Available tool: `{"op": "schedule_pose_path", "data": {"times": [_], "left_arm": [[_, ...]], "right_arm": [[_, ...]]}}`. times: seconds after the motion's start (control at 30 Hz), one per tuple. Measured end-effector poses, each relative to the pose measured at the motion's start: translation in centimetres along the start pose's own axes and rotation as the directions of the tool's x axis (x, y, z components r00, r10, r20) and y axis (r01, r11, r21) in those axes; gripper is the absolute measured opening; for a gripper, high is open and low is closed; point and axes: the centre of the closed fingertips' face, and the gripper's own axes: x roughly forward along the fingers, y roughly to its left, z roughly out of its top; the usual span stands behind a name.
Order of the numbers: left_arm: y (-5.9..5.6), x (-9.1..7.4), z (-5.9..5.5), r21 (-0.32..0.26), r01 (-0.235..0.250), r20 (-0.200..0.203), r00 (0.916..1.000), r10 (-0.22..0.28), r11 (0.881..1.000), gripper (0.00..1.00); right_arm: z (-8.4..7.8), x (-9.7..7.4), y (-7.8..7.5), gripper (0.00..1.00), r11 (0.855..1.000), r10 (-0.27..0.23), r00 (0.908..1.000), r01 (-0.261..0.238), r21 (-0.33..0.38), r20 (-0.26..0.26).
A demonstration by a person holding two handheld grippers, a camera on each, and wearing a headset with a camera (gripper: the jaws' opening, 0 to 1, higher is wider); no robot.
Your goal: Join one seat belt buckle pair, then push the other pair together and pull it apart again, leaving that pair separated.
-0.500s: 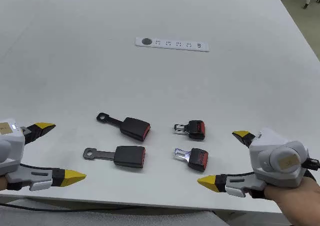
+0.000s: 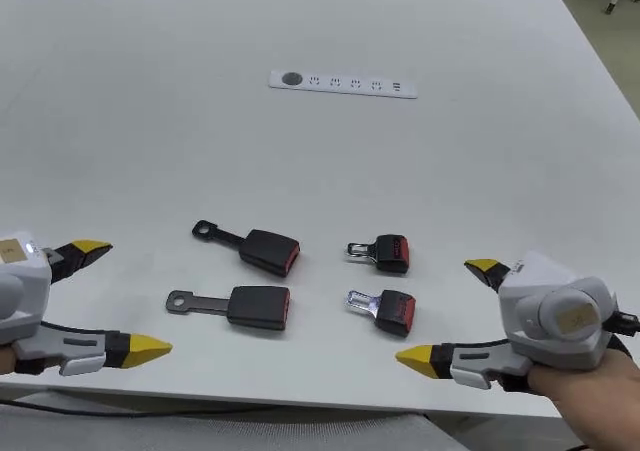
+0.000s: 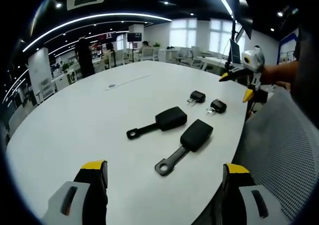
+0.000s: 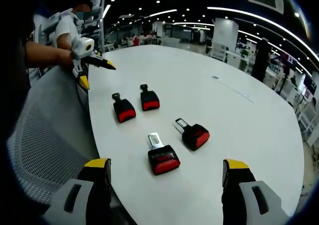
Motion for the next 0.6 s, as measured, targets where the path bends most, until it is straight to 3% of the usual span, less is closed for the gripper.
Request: {"op": "schedule_pose_path", "data": {"times": [0.6], "left_arm": [[0.27,0.03,-0.23,-0.003,0.004,0.0,1.0,-0.004,1.0,0.97]], "right_arm": [[0.39,0.34,0.24,0.93,1.0,0.01,0.9999,-0.01,-0.012,-0.005]]}}
